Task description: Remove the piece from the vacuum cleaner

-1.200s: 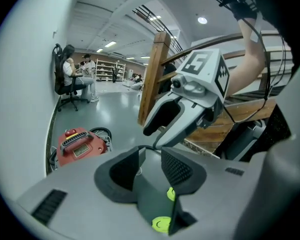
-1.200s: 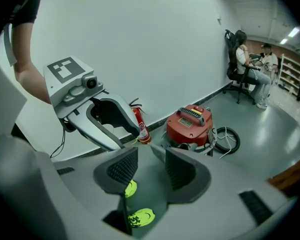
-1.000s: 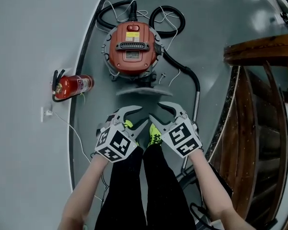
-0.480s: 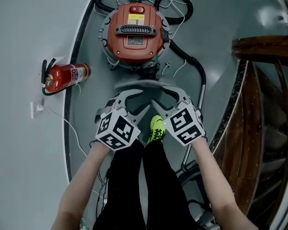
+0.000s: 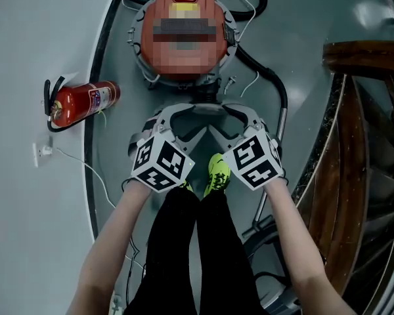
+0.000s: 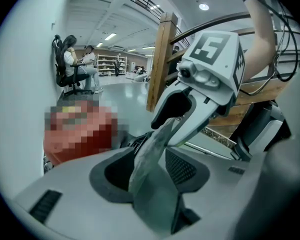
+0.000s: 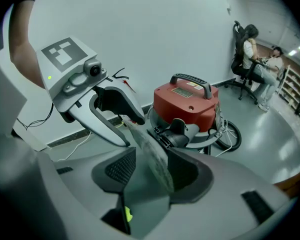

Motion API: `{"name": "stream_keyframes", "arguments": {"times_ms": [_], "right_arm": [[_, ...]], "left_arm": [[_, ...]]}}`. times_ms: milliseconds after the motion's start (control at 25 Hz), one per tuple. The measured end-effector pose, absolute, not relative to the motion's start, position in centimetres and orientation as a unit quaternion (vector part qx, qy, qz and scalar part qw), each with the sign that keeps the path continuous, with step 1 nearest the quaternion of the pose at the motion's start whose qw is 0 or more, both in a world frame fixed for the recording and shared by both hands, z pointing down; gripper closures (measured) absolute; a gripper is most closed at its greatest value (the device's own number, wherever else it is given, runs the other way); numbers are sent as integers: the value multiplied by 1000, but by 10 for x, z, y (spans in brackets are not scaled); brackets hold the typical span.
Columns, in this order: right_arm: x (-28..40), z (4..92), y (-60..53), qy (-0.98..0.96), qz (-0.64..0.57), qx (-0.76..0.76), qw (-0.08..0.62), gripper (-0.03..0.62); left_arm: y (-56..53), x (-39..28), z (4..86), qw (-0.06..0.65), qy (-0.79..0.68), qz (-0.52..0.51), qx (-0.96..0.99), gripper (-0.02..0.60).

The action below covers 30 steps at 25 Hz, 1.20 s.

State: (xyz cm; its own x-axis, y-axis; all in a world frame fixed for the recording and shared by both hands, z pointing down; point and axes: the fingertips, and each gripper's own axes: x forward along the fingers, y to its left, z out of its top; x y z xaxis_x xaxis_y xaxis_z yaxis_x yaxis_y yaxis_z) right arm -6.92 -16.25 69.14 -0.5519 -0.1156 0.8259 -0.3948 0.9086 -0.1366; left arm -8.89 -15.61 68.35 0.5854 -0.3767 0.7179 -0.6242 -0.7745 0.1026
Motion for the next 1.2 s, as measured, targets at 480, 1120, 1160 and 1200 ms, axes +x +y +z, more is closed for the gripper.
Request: {"name": "stream_keyframes", "arguments": {"times_ms": [480,1120,1160,1200], "right_arm": [[-70,713,-181,-855,92,128,495,396],[-70,741,-177,-844,69,80,526,367],[-70,742,-178,-844,69,79,525,367],[-71,743,-178,-845,69,78,525,368]], "left_arm": [[-170,-101,713,169,-287,381,863,379],[-172,-96,739,200,-270,395,855,362],[-174,-97,739,200,-273,395,854,362],[-176,-97,740,201,-276,394,853,362]]}}
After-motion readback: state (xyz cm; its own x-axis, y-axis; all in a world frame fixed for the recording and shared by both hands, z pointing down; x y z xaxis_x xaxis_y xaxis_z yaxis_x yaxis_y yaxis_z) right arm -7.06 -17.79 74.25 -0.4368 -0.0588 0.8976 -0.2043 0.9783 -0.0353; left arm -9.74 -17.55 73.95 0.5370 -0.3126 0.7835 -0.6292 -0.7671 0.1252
